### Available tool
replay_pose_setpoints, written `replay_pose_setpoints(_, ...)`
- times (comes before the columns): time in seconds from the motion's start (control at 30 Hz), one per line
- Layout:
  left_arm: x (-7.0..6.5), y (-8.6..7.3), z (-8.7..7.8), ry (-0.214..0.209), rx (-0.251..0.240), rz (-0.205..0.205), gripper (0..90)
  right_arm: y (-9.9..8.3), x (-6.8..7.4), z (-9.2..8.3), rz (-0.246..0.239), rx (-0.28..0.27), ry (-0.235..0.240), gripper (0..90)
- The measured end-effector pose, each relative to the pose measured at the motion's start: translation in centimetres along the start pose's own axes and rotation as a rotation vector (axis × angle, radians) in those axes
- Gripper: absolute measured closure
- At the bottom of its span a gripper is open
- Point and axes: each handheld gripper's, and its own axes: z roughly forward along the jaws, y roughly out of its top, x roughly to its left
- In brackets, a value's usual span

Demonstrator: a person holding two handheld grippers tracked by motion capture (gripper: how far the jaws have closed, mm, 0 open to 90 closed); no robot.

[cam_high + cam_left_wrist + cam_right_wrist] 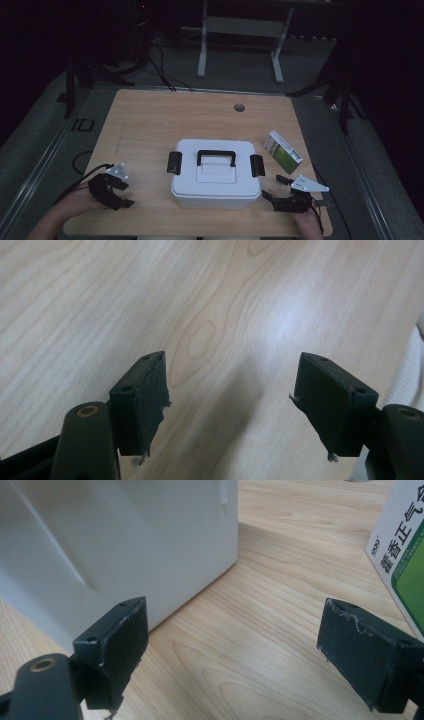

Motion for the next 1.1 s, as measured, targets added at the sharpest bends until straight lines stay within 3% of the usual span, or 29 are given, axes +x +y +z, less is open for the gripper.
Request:
replay_pose_setpoints(0.17,0.1,-0.4,-0.5,-0.021,0.06,-0.002,28.7,-0.1,0.1,-0.2,-0.01,0.005,0.004,12.8)
replay_pose_setpoints(0.4,0.3,-0.8,-1.1,0.016,0.126,-0.022,21.9,-0.1,-0.1,-0.3,0.002,0.0,0.011,13.4)
replay_pose_setpoints(0.6,0.4,-0.7,-1.8,0.0,0.143,-0.02,21.9,-0.2,-0.2,-0.4,0.002,-0.01,0.008,13.6)
replay_pose_setpoints(0.8,0.2,-0.3,-2.6,-0.017,0.119,-0.001,22.0,-0.2,-0.2,-0.5,0.001,-0.018,0.014,13.4)
replay_pose_setpoints(1.1,-0.5,2.0,-4.0,-0.031,0.141,0.063,23.1,-0.2,-0.1,-0.4,0.002,-0.012,0.02,13.5)
